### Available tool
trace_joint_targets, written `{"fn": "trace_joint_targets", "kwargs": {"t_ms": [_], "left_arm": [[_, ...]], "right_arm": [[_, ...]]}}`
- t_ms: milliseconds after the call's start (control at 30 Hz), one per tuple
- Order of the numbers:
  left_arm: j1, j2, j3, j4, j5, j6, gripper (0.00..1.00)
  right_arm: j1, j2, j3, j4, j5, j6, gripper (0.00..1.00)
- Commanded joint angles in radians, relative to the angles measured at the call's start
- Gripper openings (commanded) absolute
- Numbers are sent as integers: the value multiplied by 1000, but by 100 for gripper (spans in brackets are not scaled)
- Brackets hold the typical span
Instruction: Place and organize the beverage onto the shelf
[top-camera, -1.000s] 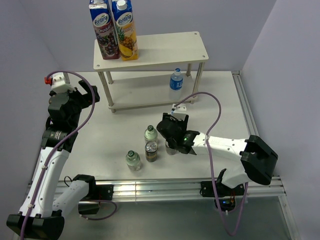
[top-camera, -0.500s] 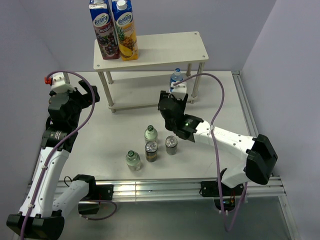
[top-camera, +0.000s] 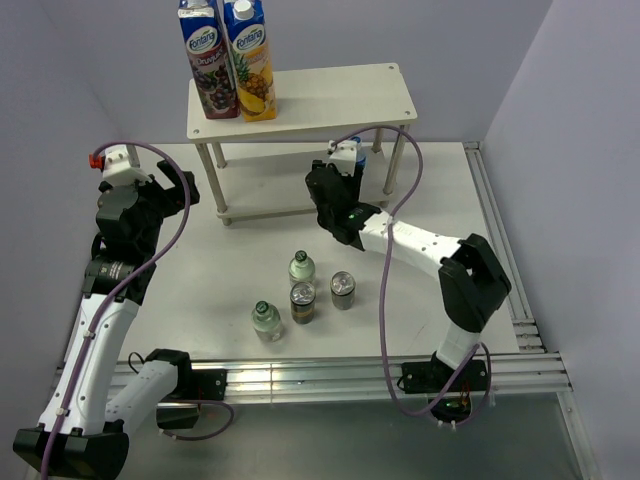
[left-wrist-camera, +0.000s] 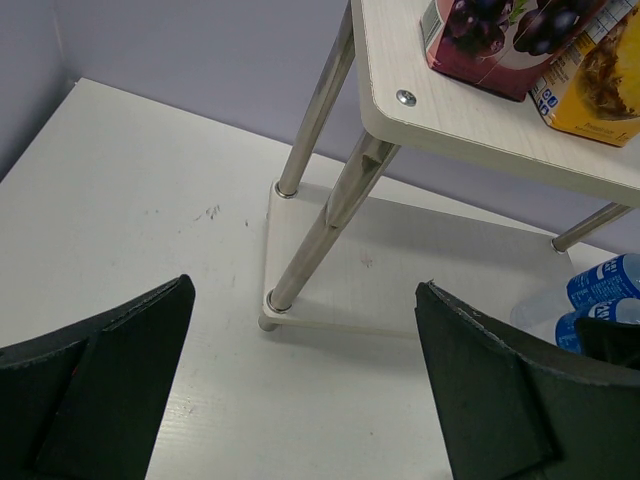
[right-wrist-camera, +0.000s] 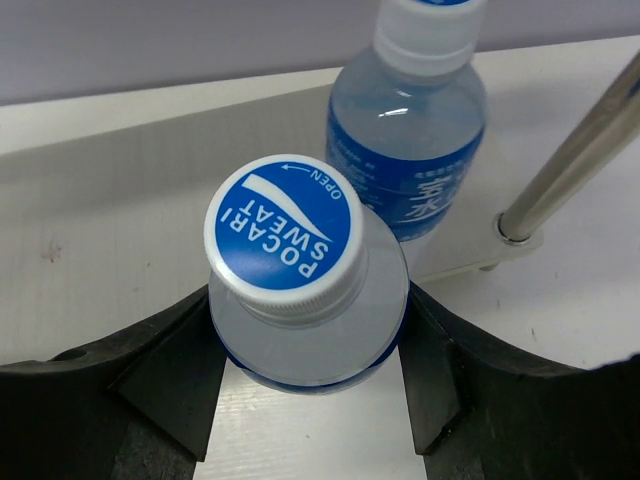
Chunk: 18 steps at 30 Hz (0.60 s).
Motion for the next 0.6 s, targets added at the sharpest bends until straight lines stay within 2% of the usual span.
{"fn": "trace_joint_targets", "kwargs": {"t_ms": [0, 567], "left_arm": [[5, -9, 11, 25, 4, 3, 99], [5, -11, 12, 25, 16, 3, 99]], "right_arm": [[-5, -15, 123, 186, 24, -36, 0], [-42, 93, 163, 319, 70, -127, 0]]}}
